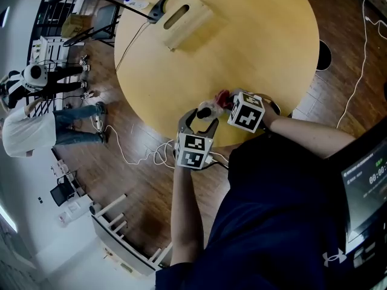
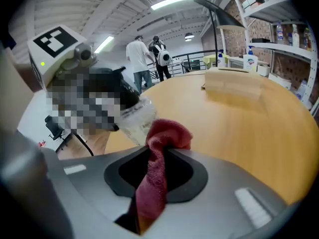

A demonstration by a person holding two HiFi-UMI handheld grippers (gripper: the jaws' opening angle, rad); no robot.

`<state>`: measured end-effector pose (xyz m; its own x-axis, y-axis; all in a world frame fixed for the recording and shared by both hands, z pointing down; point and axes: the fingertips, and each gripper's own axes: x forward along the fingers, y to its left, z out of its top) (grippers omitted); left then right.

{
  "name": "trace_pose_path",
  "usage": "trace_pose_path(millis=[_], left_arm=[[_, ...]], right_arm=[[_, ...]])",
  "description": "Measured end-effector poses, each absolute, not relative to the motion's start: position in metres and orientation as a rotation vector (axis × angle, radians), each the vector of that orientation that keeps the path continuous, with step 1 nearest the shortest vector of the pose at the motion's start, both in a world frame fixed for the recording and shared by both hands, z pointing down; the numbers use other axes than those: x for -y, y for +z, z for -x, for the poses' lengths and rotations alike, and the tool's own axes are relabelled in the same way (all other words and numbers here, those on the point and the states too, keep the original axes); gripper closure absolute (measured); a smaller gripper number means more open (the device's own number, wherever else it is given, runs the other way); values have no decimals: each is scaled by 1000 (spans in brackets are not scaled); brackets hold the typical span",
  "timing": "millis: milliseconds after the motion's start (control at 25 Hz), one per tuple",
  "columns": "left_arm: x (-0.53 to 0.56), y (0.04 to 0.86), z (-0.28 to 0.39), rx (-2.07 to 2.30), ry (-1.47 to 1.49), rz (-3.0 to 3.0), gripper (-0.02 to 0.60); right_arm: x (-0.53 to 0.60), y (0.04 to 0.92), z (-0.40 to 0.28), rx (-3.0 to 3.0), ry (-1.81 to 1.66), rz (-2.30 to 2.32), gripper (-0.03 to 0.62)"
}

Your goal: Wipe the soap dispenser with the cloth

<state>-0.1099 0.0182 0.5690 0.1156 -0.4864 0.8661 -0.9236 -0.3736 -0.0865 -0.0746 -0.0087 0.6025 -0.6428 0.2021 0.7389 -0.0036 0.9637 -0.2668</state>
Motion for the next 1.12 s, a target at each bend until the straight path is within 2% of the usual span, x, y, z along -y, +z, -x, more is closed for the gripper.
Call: trace_pose_path(millis=[240, 320, 480, 600, 960, 1040, 1120], left_arm=[[-19, 569, 110, 1256, 1380, -2069, 271], [-20, 564, 109, 1364, 1275, -2001, 240], [-17, 551, 115, 1563, 1012, -1798, 241], [-13, 556, 112, 1513, 1103, -1835, 297], [-18, 567, 112, 1047, 1594, -2095, 298], [-18, 566, 113, 1074, 1577, -2072, 293], [-15, 564, 110, 1185, 1411, -2005, 272]], right_arm=[[14, 632, 75, 2186, 359, 107, 508], [13, 627, 72, 2195, 347, 112, 508], [8, 583, 70, 2291, 268, 135, 507], [6, 574, 73, 2314, 205, 144, 505], [10, 636, 81, 2182, 226, 117, 505], [12, 634, 80, 2180, 277, 118, 505], [19, 617, 80, 2225, 275, 123, 505]])
